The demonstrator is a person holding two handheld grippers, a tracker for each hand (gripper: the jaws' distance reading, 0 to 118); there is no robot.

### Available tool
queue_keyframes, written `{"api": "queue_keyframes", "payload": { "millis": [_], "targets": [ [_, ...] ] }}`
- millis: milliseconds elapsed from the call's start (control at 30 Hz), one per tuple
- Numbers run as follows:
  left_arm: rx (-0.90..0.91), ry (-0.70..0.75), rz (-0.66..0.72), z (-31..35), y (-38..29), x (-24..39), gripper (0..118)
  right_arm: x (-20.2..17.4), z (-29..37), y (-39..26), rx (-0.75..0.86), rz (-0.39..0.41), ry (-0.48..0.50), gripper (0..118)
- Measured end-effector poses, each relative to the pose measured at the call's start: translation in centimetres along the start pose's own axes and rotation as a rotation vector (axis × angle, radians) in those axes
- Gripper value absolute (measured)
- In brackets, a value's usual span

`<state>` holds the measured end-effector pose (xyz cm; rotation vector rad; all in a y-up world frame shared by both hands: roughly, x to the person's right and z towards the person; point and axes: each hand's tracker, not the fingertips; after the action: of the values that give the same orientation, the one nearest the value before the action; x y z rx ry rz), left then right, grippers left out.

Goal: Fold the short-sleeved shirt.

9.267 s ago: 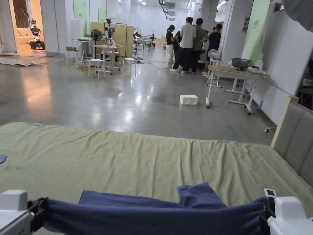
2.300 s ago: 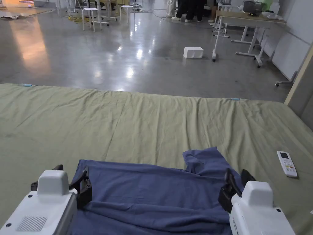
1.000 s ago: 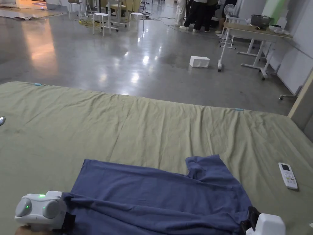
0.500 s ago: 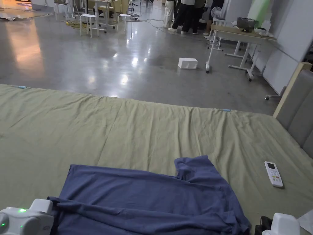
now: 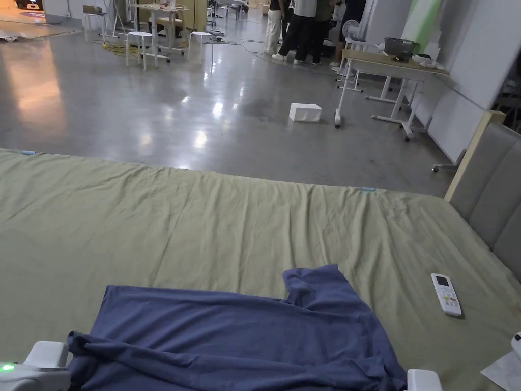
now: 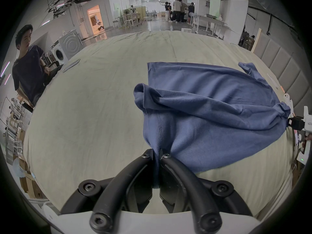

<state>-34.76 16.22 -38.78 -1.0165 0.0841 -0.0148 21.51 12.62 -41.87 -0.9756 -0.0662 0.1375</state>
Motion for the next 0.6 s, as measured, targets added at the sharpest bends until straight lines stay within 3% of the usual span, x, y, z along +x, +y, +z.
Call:
{"api": "queue_keyframes", "payload": {
  "millis": [100,133,200,233,267,300,400,600],
  "targets": [
    [-0.015,-0.005,-0.011,-0.6,0.0,-0.2,6,-0.5,-2.2,-0.2,-0.094,0.057,-0.038,74],
    [-0.017,-0.008,-0.009,-0.6,0.0,-0.3,6,-0.3,-2.9,-0.6,-0.116,0.033,0.007,72],
    [-0.019,-0.010,-0.006,-0.3,0.2,-0.1,6,0.1,-2.6,-0.8,-0.085,-0.034,0.061,56],
    [-0.018,-0.010,-0.006,-0.3,0.1,0.0,6,0.0,-2.1,-0.7,-0.091,-0.040,0.036,53],
    [-0.017,-0.008,-0.011,-0.3,0.0,0.1,6,-0.2,-1.6,-0.7,-0.093,-0.039,0.035,46],
    [-0.017,-0.005,-0.014,-0.6,0.0,0.0,6,-0.4,-1.6,-0.7,-0.097,-0.035,0.048,32],
    [-0.022,-0.001,-0.026,-1.0,-0.3,0.3,6,-1.7,-0.7,-0.3,-0.104,0.004,0.037,10],
    [-0.011,0.006,-0.035,-1.0,-0.3,0.5,6,-1.0,-0.4,0.6,-0.099,-0.005,0.027,5]
  ]
}}
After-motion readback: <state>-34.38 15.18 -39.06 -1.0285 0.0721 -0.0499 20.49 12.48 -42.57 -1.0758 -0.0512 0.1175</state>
